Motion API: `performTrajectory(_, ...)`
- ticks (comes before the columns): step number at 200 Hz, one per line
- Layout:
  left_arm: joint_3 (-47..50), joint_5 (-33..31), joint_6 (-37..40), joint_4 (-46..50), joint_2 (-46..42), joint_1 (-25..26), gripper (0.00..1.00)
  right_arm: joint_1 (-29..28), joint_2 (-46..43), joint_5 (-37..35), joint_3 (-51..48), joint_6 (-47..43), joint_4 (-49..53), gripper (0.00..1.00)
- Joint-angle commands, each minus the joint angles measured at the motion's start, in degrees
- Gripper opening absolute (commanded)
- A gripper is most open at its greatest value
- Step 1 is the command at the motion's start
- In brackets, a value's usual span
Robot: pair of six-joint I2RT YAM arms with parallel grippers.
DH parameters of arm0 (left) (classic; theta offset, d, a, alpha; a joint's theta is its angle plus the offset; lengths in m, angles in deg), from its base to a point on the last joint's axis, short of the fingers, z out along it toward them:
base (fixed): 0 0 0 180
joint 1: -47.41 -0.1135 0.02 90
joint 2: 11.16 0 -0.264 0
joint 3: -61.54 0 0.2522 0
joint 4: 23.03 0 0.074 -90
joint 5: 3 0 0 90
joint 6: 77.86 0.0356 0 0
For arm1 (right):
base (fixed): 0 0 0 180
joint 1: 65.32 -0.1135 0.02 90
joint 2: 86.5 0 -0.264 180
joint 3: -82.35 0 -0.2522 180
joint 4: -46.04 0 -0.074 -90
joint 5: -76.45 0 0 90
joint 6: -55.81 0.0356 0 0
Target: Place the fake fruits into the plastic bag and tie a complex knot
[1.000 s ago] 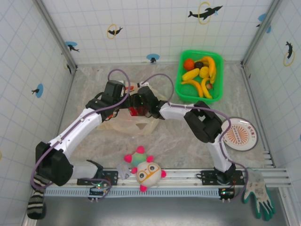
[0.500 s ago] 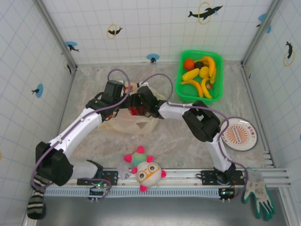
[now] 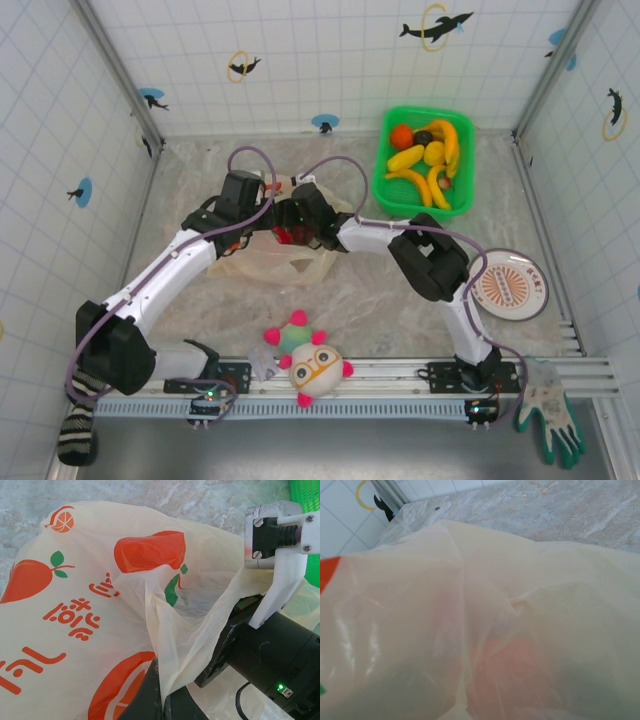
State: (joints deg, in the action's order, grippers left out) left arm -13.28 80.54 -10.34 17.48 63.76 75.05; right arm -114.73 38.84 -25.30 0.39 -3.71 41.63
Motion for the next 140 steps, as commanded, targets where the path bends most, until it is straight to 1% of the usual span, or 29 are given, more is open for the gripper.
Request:
performTrajectory(1, 0.48, -0.83, 0.02, 0.81, -0.9, -0.56, 0.0, -0.13, -4.94, -1.34, -2.19, -1.22, -1.0, 0.82)
performTrajectory(72, 1.13, 0.15, -0.23, 0.43, -1.7, -0.53, 0.0, -0.77, -12.72, -2.14, -11.36, -2.03, -2.56, 0.83)
performTrajectory(77, 1.25, 0.28, -0.28, 0.4, -1.69, -0.57, 0.0, -0.98, -13.42, -1.97, -12.1, -2.21, -2.63, 0.86)
performTrajectory(89, 1.26, 0.78, -0.25, 0.24, -1.61, -0.48, 0.0, -1.54, -15.21, -1.61, -14.06, -3.37, -3.09, 0.87)
performTrajectory(100, 1.33, 1.3, -0.14, -0.06, -1.57, -0.51, 0.0, -2.12, -16.64, -1.5, -15.76, -4.26, -3.09, 0.9)
performTrajectory(140, 2.05, 3.33, 0.19, -1.69, -1.97, -0.55, 0.0, -2.54, -21.82, 2.39, -21.36, -5.1, -2.83, 0.93)
